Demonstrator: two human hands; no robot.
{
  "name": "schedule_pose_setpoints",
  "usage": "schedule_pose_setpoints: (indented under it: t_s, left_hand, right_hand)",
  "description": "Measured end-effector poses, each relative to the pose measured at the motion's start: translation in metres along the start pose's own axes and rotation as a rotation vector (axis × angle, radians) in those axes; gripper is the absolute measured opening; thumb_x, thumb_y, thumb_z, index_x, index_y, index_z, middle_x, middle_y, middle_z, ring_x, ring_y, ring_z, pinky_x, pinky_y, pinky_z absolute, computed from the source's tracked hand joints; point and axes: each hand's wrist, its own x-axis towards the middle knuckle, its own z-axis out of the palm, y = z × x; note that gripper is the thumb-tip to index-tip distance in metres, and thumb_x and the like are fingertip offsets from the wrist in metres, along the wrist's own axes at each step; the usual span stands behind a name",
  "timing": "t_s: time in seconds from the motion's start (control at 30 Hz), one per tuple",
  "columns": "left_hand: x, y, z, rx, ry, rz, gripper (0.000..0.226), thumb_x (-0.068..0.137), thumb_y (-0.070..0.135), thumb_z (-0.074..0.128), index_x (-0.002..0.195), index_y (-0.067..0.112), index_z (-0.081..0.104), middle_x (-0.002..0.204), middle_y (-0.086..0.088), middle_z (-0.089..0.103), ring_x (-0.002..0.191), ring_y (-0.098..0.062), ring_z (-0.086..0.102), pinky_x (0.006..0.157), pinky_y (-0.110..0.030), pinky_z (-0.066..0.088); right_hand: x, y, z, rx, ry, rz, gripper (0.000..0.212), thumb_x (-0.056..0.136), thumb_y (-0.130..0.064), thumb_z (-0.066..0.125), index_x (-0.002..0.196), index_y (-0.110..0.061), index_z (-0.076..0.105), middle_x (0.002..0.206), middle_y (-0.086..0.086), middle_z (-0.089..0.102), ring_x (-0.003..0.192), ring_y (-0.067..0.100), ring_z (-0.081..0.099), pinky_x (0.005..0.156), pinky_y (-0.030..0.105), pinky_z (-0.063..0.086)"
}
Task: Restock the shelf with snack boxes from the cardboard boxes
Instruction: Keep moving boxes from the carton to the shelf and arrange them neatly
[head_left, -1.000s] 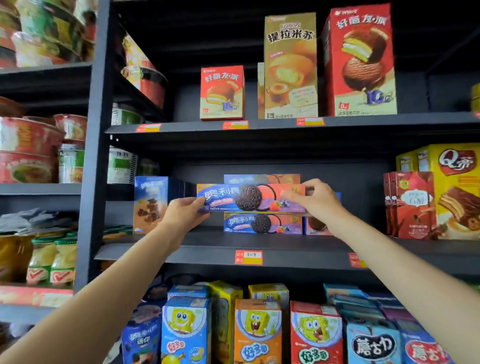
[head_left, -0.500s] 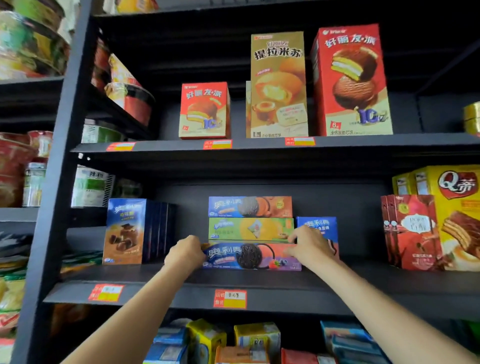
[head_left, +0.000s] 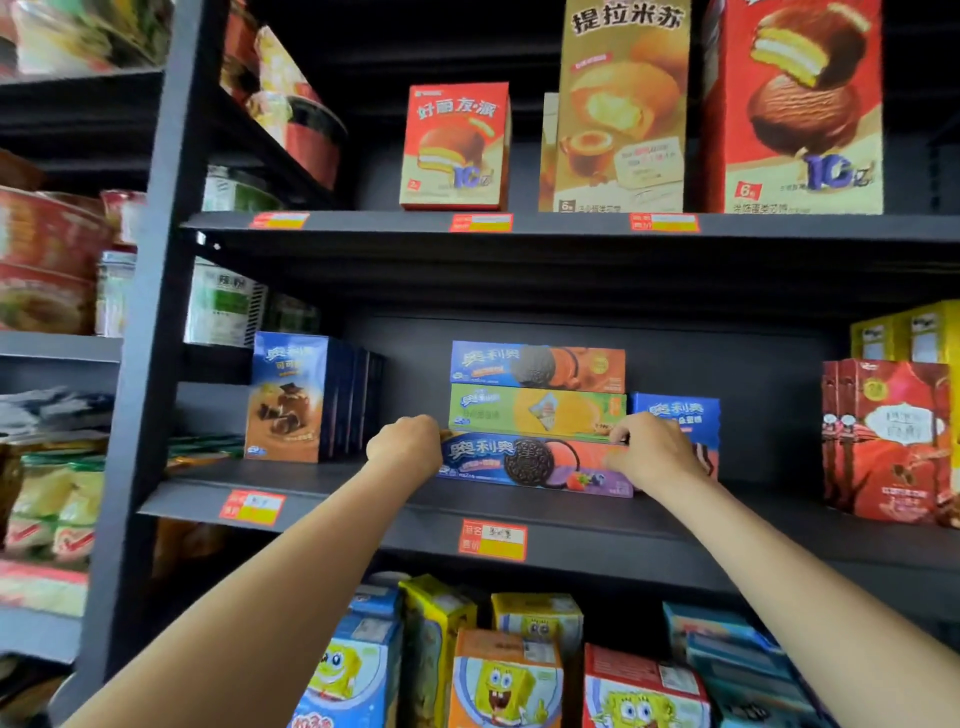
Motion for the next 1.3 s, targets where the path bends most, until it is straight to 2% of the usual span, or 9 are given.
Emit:
schedule_pose_setpoints:
  t_s: [0.13,0.27,0.43,0.57,0.73,0.83,0.97,1.17,1.3]
  left_hand:
    - [-0.016,-0.008,-0.009,-0.033,0.157,0.057,0.026,0.094,0.022,0.046,0.111,0.007,0.058,0.114,-0.014,0.061,0.107,-0.034,0.055,0.076,-0.037,0.042]
    - [-0.060,-0.032,-0.015,-0.303,0.449,0.395,0.023,0.090,0.009,0.045,0.104,0.005,0.063,0.105,-0.014,0.061,0.102,-0.032,0.055,0.084,-0.036,0.039]
    - [-0.175,-0.103,0.027,-0.512,0.500,0.639,0.025,0.076,0.004,0.041,0.088,0.003,0.062,0.090,-0.012,0.058,0.086,-0.021,0.050,0.076,-0.029,0.039]
    - [-0.276,-0.213,0.123,-0.320,0.134,0.640,0.020,0.073,0.007,0.042,0.090,0.011,0.051,0.091,-0.019,0.059,0.085,-0.029,0.048,0.070,-0.037,0.043]
    - [-0.447,-0.375,0.266,-0.162,-0.423,0.246,0.026,0.070,0.015,0.047,0.094,0.018,0.054,0.092,-0.020,0.061,0.079,-0.041,0.061,0.063,-0.047,0.053]
    - [-0.557,-0.430,0.333,-0.165,-0.773,0.034,0.033,0.068,0.009,0.064,0.098,0.023,0.060,0.099,-0.013,0.062,0.092,-0.038,0.061,0.077,-0.045,0.053]
    - [-0.673,-0.443,0.410,-0.171,-1.096,-0.138,0.028,0.093,0.012,0.043,0.117,0.011,0.058,0.107,-0.004,0.057,0.115,-0.026,0.052,0.091,-0.028,0.041]
    - [-0.806,-0.459,0.551,-0.023,-1.439,-0.223,0.038,0.092,0.014,0.042,0.130,0.017,0.043,0.132,-0.007,0.037,0.123,-0.030,0.041,0.098,-0.038,0.041]
    - [-0.842,-0.467,0.628,0.052,-1.551,-0.226,0.045,0.095,0.019,0.044,0.138,0.015,0.034,0.142,-0.010,0.030,0.130,-0.031,0.033,0.103,-0.042,0.036]
  right_hand:
    - [-0.018,-0.015,-0.004,-0.065,0.170,-0.033,0.017,0.091,-0.015,0.055,0.103,-0.006,0.063,0.114,0.013,0.056,0.101,0.030,0.052,0.072,0.035,0.044]
    - [-0.061,-0.053,-0.007,0.117,0.335,-0.277,0.018,0.090,-0.012,0.051,0.104,-0.006,0.060,0.124,0.010,0.045,0.118,0.028,0.044,0.081,0.035,0.042]
    - [-0.169,-0.109,0.042,0.488,0.410,-0.696,0.026,0.079,-0.003,0.044,0.098,-0.001,0.060,0.112,0.017,0.048,0.090,0.019,0.056,0.071,0.030,0.049]
    - [-0.298,-0.122,0.159,0.473,-0.026,-0.747,0.025,0.078,0.001,0.047,0.098,0.002,0.061,0.112,0.021,0.050,0.096,0.021,0.054,0.072,0.030,0.049]
    - [-0.475,-0.093,0.327,0.347,-0.692,-0.525,0.030,0.082,-0.004,0.041,0.106,0.002,0.058,0.111,0.015,0.047,0.089,0.021,0.050,0.076,0.029,0.043]
    - [-0.590,-0.059,0.403,0.297,-1.067,-0.331,0.024,0.084,0.004,0.043,0.106,0.006,0.053,0.119,0.019,0.041,0.099,0.026,0.043,0.084,0.027,0.033]
    - [-0.753,0.003,0.499,0.093,-1.364,-0.223,0.032,0.086,0.000,0.051,0.104,-0.026,0.047,0.123,0.010,0.032,0.101,0.031,0.046,0.086,0.039,0.040]
    - [-0.920,0.051,0.608,-0.352,-1.756,-0.807,0.068,0.090,-0.006,0.052,0.148,-0.019,0.018,0.156,0.012,0.003,0.142,0.035,0.009,0.111,0.051,0.019]
    - [-1.008,0.075,0.678,-0.455,-1.825,-1.179,0.057,0.099,-0.016,0.038,0.150,-0.023,0.013,0.159,0.007,0.002,0.144,0.032,0.003,0.114,0.049,0.011]
